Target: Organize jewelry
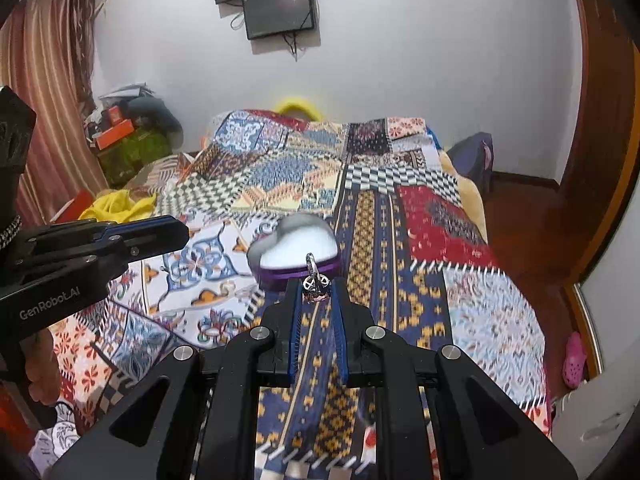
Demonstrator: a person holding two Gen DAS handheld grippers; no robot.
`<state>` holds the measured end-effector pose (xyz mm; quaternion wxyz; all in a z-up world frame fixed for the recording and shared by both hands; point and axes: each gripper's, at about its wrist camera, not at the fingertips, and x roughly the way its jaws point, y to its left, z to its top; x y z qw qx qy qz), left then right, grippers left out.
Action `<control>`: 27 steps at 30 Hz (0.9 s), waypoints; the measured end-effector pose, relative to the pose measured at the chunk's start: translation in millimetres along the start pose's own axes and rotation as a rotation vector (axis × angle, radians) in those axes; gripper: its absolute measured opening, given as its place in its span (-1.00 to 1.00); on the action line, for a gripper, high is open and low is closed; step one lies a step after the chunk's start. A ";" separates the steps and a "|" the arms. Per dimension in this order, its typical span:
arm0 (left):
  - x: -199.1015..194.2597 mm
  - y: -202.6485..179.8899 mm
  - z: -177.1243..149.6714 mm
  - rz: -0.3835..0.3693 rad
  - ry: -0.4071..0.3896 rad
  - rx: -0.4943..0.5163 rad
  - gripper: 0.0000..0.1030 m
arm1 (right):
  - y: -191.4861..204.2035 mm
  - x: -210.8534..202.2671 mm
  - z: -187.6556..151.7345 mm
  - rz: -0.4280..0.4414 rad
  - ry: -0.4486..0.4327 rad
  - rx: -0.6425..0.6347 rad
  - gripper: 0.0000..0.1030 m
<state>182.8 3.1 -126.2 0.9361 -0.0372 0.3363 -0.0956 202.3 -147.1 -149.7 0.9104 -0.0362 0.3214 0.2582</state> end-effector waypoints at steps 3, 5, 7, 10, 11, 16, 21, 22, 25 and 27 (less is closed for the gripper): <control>3.5 3.8 8.2 0.003 -0.015 -0.004 -0.83 | 0.9 4.4 7.7 0.003 -0.012 -0.008 -0.75; 7.1 6.6 13.7 0.004 -0.022 -0.006 -0.83 | 1.1 7.5 11.9 0.007 -0.021 -0.011 -0.75; 10.7 8.5 18.1 0.004 -0.026 -0.007 -0.83 | 0.5 11.0 16.2 0.015 -0.030 -0.012 -0.75; 17.1 10.1 23.8 0.004 -0.032 -0.005 -0.83 | 0.5 16.1 19.8 0.022 -0.034 -0.008 -0.75; 19.7 10.3 25.3 0.006 -0.033 -0.003 -0.83 | 0.3 21.7 21.5 0.024 -0.030 -0.004 -0.75; 35.9 11.9 29.6 0.003 -0.020 -0.003 -0.83 | -2.2 34.8 23.0 0.038 -0.010 0.004 -0.75; 53.6 15.1 30.3 -0.009 0.010 -0.006 -0.83 | -4.2 54.8 25.3 0.045 0.027 -0.004 -0.75; 57.9 16.1 30.2 -0.014 0.019 -0.008 -0.83 | -4.7 59.0 25.7 0.045 0.036 -0.008 -0.75; 70.8 18.7 29.5 -0.024 0.049 -0.006 -0.83 | -8.8 68.4 26.1 0.052 0.060 -0.012 -0.75; 79.6 20.2 28.4 -0.041 0.076 -0.002 -0.83 | -10.7 75.5 25.7 0.054 0.080 -0.016 -0.75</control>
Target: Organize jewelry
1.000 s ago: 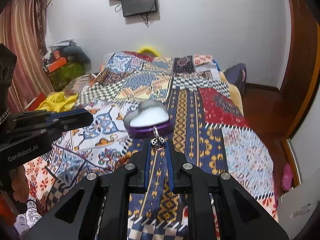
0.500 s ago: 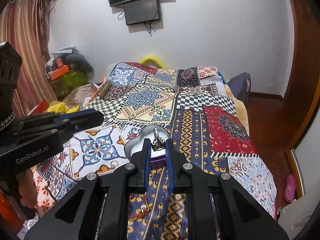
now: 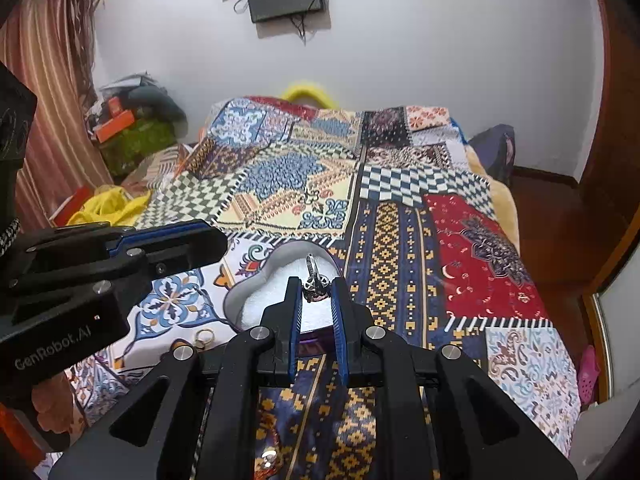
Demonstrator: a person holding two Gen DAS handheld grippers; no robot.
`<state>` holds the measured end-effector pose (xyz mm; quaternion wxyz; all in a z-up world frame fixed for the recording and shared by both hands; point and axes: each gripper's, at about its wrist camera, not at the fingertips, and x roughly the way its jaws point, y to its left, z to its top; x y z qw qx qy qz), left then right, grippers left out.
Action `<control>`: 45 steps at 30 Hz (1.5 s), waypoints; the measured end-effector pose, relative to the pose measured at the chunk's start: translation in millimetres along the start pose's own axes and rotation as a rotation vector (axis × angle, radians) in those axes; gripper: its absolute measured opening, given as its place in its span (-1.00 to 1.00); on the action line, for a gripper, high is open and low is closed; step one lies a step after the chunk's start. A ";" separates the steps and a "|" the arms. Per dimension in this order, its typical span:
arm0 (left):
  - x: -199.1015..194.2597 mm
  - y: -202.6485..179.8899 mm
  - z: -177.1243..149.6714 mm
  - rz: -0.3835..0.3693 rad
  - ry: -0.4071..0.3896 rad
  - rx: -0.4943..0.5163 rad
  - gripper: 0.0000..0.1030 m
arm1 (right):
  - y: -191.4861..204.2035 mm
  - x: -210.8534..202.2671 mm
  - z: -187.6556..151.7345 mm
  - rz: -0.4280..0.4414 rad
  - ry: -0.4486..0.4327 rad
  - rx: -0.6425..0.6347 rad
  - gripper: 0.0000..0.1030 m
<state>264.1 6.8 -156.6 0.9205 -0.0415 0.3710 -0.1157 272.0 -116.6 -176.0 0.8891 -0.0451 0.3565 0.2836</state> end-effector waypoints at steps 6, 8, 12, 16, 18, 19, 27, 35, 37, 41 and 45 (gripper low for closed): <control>28.9 10.2 -2.2 -0.029 0.082 -0.022 -0.83 | -1.6 5.9 0.1 0.004 0.027 -0.017 -0.75; 35.2 14.3 -3.6 -0.039 0.101 -0.033 -0.83 | -0.5 8.5 0.1 0.008 0.040 -0.030 -0.75; 39.5 18.5 -5.8 -0.040 0.114 -0.044 -0.83 | -0.5 14.9 1.6 0.018 0.061 -0.043 -0.75; 39.9 20.2 -4.5 -0.040 0.117 -0.043 -0.83 | 0.4 21.1 2.4 0.022 0.080 -0.054 -0.75; 39.5 20.0 -4.3 -0.033 0.119 -0.033 -0.83 | 0.6 22.1 2.4 0.022 0.084 -0.054 -0.74; 39.3 19.8 -4.1 -0.030 0.120 -0.029 -0.83 | 0.7 22.6 2.4 0.024 0.087 -0.051 -0.74; 31.0 23.0 -3.4 -0.009 0.117 -0.028 -0.83 | 0.9 24.6 4.4 0.005 0.098 -0.056 -0.74; 11.4 19.3 -2.5 0.018 0.088 -0.002 -0.78 | 2.9 19.0 6.3 -0.002 0.111 -0.053 -0.60; 6.9 18.5 -1.9 0.023 0.083 0.001 -0.75 | 4.8 13.6 7.0 -0.008 0.103 -0.054 -0.60; -6.4 15.1 -1.5 0.037 0.064 0.007 -0.65 | 9.6 0.6 7.9 -0.024 0.088 -0.066 -0.60; -20.1 11.3 -1.6 0.044 0.047 0.011 -0.61 | 13.0 -14.7 7.9 -0.036 0.065 -0.067 -0.54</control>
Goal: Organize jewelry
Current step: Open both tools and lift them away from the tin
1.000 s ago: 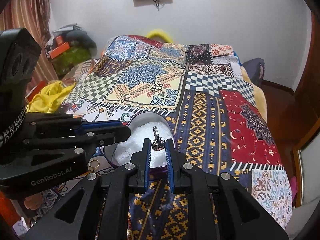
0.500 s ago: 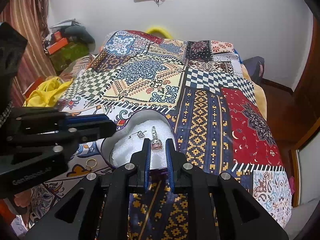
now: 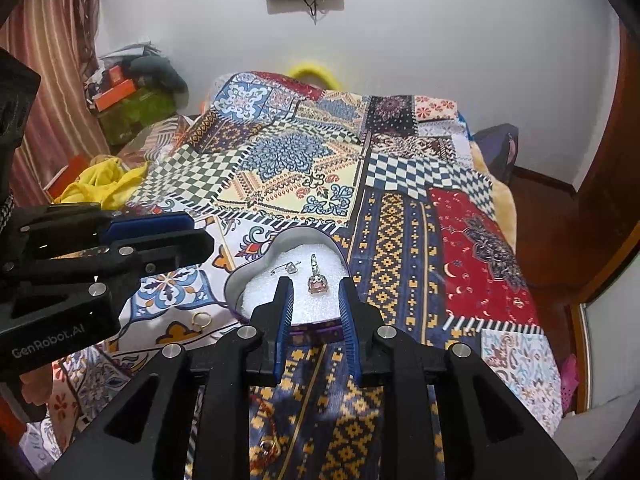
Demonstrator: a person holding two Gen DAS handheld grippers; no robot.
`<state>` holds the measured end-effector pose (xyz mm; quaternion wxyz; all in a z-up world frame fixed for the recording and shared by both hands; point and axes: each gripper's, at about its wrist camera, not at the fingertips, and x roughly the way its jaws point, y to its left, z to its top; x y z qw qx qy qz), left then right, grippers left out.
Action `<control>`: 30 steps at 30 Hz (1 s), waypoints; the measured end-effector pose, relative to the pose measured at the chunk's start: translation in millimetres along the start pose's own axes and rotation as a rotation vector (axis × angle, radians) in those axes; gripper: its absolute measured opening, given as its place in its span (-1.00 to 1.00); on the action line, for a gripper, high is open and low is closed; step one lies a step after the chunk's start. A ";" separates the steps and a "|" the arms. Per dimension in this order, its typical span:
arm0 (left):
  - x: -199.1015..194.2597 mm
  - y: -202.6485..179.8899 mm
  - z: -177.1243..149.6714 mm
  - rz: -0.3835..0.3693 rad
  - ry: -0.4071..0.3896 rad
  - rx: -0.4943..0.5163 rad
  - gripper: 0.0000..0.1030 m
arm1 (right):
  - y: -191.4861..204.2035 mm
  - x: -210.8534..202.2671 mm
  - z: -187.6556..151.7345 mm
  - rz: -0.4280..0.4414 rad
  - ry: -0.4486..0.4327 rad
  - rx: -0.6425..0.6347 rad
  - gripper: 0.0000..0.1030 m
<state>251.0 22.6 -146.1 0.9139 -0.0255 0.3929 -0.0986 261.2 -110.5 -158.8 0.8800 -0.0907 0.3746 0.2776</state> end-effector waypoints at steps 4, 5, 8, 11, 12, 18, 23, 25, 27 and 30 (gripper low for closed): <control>-15.3 -3.1 -2.2 0.003 -0.013 0.000 -0.60 | 1.5 -20.1 -2.3 -0.011 -0.039 0.013 -0.32; -18.3 -4.2 -3.0 0.004 -0.015 0.000 -0.58 | 1.9 -26.7 -3.6 -0.013 -0.049 0.016 -0.31; -30.4 -8.3 -8.5 0.013 -0.023 0.009 -0.41 | 3.7 -39.0 -7.2 -0.021 -0.062 0.019 -0.31; -38.6 -12.1 -14.9 0.022 -0.026 0.021 -0.28 | 6.2 -49.8 -13.0 -0.031 -0.068 0.014 -0.31; -41.0 -13.9 -17.9 0.024 -0.022 0.026 -0.27 | 7.0 -52.2 -15.2 -0.034 -0.067 0.012 -0.31; -45.6 -19.7 -40.8 0.031 0.019 0.045 -0.26 | 9.5 -56.9 -34.2 -0.028 -0.034 0.022 -0.31; -39.5 -15.9 -63.7 0.033 0.076 0.023 -0.26 | 7.0 -50.9 -51.3 -0.028 0.014 0.044 -0.31; -36.1 -14.4 -70.9 0.031 0.098 0.014 -0.26 | 5.8 -46.1 -58.1 -0.030 0.037 0.051 -0.31; -33.7 -13.6 -78.8 0.035 0.116 0.010 -0.26 | 4.8 -41.2 -65.0 -0.032 0.060 0.058 -0.31; -31.2 -11.7 -89.1 0.051 0.127 0.007 -0.26 | 5.6 -31.6 -74.2 -0.024 0.095 0.075 -0.31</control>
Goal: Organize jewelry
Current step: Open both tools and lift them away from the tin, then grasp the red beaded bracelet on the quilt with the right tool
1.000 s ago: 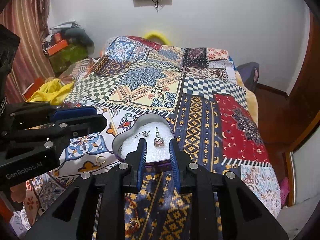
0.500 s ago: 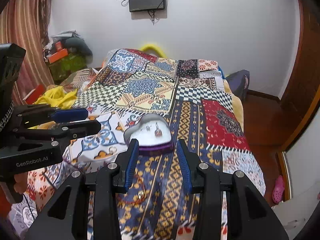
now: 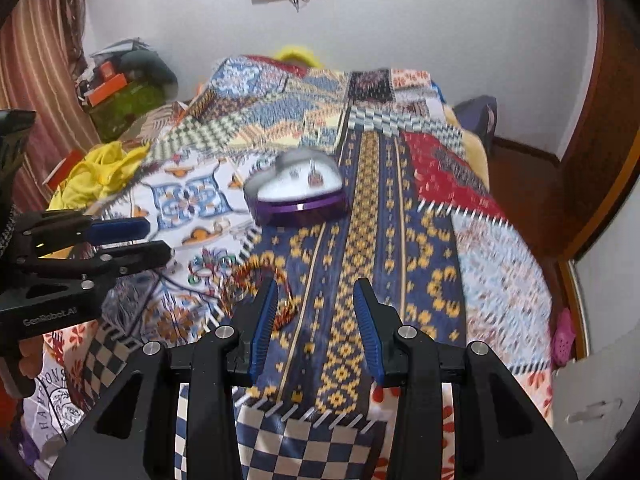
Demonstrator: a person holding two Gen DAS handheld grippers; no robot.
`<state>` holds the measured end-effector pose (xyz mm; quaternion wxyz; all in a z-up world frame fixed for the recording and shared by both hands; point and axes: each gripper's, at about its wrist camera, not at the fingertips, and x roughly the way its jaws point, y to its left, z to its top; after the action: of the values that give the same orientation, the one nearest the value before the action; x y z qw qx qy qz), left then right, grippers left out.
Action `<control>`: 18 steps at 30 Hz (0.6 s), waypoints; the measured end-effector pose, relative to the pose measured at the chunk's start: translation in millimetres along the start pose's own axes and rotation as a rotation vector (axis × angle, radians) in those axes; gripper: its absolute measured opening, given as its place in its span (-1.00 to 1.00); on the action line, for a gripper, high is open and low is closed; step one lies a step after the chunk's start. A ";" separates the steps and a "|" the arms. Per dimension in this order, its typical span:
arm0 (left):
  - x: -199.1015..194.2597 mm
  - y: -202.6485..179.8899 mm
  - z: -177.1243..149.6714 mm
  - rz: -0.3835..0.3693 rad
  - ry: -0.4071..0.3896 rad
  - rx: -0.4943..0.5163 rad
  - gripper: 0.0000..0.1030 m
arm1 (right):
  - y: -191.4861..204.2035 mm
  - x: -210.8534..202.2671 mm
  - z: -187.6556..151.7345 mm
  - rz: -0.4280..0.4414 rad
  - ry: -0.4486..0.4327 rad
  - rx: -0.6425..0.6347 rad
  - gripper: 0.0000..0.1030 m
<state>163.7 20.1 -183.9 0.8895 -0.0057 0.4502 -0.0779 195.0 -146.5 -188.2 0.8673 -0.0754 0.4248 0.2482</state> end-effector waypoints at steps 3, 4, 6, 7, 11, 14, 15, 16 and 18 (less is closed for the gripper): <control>3.8 2.8 -7.6 0.009 0.011 -0.013 -0.26 | 2.1 12.2 -5.9 0.006 0.033 0.015 -0.31; 5.0 4.1 -9.0 0.010 0.015 -0.019 -0.26 | 3.2 14.5 -8.1 0.012 0.040 0.018 -0.31; 6.5 5.6 -12.5 0.016 0.020 -0.027 -0.26 | 5.2 23.4 -11.1 0.036 0.067 0.021 -0.31; 7.0 5.9 -13.9 0.020 0.021 -0.027 -0.26 | 7.4 28.3 -12.6 0.044 0.078 0.019 -0.31; 9.3 6.7 -17.3 0.021 0.024 -0.028 -0.26 | 13.1 29.9 -15.3 0.049 0.062 0.006 -0.31; 12.5 7.7 -19.3 0.019 0.029 -0.035 -0.26 | 14.3 32.2 -16.0 0.045 0.052 0.012 -0.31; 13.2 7.9 -19.8 0.021 0.029 -0.037 -0.26 | 15.3 33.0 -17.2 0.036 0.047 0.008 -0.34; 13.8 7.8 -19.7 0.021 0.028 -0.040 -0.26 | 16.4 33.5 -17.3 0.025 0.044 0.002 -0.45; 14.4 8.3 -19.8 0.018 0.027 -0.045 -0.26 | 18.2 33.6 -18.0 -0.001 0.039 -0.015 -0.65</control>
<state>157.4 27.4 -207.8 0.8837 -0.0205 0.4637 -0.0597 190.8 -124.5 -224.1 0.8583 -0.0868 0.4399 0.2495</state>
